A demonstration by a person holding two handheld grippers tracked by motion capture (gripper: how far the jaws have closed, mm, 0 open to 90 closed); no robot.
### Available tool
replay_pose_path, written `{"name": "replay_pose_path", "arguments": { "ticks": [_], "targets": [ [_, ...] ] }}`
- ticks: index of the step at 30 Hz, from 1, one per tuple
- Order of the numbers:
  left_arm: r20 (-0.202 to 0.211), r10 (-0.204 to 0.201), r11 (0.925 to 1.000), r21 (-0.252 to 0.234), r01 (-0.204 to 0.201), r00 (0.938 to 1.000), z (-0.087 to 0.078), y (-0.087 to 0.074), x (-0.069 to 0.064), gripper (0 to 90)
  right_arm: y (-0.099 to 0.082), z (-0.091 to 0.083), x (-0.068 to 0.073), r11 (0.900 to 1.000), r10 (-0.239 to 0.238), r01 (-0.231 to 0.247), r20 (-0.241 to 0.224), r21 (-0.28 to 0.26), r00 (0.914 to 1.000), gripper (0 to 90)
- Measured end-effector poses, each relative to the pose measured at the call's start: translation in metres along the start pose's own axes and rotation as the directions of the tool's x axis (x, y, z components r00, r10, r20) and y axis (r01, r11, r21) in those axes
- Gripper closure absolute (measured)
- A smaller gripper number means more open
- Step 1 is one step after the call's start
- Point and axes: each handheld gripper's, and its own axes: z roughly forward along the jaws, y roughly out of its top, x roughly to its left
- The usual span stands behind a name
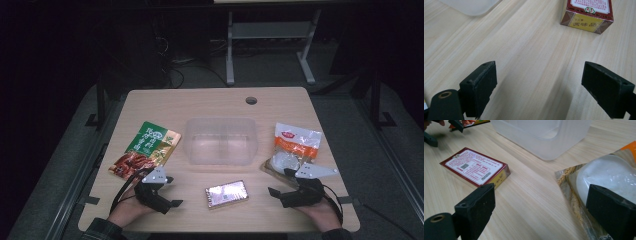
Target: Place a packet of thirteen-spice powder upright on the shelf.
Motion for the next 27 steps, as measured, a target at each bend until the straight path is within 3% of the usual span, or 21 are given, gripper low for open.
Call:
{"name": "replay_pose_path", "arguments": {
  "ticks": [15,22,25,27],
  "targets": [
    [0.038,-0.03,0.9995,-0.011,0.03,0.9988,0.002,0.006,0.0,15.2,0.001,0.007,0.005,0.9994,-0.027,0.028,-0.027,0.021,0.9993,8.2],
    [0.077,-0.019,0.9992,-0.033,0.021,0.9969,-0.003,0.011,-0.01,35.0,0.0,0.005,0.011,0.999,-0.03,0.031,-0.031,0.033,0.9991,8.2],
    [0.092,-0.018,0.9993,-0.031,0.021,0.9956,-0.005,0.014,-0.012,52.3,0.001,0.005,0.012,0.9992,-0.03,0.03,-0.022,0.027,0.9993,8.2],
    [0.117,-0.04,0.9983,-0.036,0.045,0.9923,-0.006,0.018,-0.013,64.3,0.001,0.005,0.013,0.9986,-0.043,0.044,-0.017,0.029,0.9989,8.2]
  ]
}}
